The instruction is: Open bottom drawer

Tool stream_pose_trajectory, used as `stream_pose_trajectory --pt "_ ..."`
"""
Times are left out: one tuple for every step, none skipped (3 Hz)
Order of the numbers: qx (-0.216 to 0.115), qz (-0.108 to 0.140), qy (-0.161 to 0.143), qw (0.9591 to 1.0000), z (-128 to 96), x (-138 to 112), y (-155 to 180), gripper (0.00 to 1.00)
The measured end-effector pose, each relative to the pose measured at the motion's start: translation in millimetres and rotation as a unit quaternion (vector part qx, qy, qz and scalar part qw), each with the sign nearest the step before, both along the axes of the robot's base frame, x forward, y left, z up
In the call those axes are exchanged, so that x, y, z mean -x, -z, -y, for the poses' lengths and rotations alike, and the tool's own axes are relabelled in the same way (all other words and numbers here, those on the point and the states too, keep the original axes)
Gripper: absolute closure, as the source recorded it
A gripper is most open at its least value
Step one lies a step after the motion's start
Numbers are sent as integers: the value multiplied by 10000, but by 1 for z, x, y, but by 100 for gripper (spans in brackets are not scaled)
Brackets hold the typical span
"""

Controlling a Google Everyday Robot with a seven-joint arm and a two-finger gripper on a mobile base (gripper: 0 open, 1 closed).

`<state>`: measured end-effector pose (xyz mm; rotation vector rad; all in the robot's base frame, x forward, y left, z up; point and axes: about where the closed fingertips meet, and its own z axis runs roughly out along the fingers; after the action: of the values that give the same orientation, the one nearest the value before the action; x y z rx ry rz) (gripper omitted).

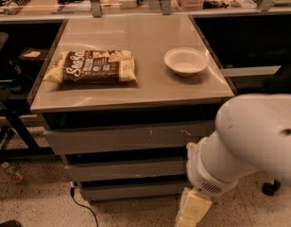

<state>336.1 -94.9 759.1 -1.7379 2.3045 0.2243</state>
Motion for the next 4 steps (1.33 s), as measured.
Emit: stream_pose_trajectory --pt "-32 -354 -27 9994 -17 1 87 0" --pt "-62 -483 70 9988 -28 -16 156 0" --pt "-54 -482 64 9988 -28 -15 154 0" --pt "-84 -639 109 9979 -32 -24 187 0"
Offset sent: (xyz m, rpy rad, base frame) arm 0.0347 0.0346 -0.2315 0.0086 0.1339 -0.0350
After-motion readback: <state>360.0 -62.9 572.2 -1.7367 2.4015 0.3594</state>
